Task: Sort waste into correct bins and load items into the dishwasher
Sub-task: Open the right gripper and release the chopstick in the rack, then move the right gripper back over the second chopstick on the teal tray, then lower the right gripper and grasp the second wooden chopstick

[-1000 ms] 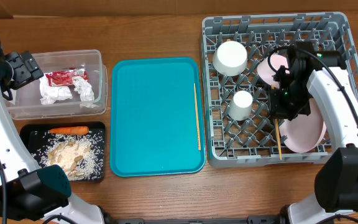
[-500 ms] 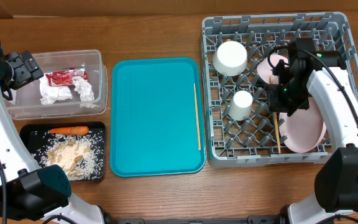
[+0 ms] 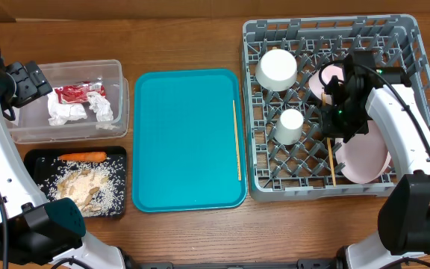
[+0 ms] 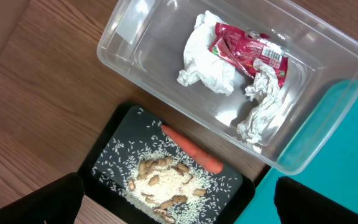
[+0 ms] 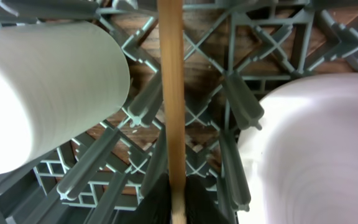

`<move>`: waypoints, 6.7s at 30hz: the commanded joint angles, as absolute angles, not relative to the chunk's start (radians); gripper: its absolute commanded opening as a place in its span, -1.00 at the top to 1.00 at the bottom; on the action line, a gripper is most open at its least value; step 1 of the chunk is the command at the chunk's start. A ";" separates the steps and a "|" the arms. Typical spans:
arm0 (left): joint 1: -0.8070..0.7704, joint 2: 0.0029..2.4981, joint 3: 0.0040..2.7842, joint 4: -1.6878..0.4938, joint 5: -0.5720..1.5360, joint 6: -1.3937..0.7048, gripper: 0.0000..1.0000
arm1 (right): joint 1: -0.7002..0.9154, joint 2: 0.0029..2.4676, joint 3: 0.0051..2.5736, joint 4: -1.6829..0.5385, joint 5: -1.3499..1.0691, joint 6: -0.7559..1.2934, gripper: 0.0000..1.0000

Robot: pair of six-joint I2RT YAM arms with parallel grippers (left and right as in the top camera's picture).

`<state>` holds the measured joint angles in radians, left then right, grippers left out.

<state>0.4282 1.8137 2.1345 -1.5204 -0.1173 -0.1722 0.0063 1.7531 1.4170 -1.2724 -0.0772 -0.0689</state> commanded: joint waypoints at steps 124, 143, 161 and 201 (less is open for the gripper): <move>0.429 1.798 2.156 -1.521 -0.131 -0.157 -1.00 | 0.695 2.233 1.612 -0.877 -0.018 0.598 -0.29; 0.429 1.798 2.156 -1.521 -0.131 -0.157 -1.00 | 0.695 2.233 1.612 -0.942 -0.133 0.620 -0.18; 0.429 1.798 2.156 -1.521 -0.131 -0.157 -1.00 | 0.707 2.235 1.610 -0.950 -0.054 0.667 0.51; 0.429 1.798 2.156 -1.521 -0.131 -0.157 -1.00 | 0.697 2.165 1.669 -0.929 -0.012 0.506 0.93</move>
<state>0.4282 1.8137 2.1345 -1.5204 -0.1173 -0.1722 0.7010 2.1891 1.6371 -0.9203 -0.0257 0.6014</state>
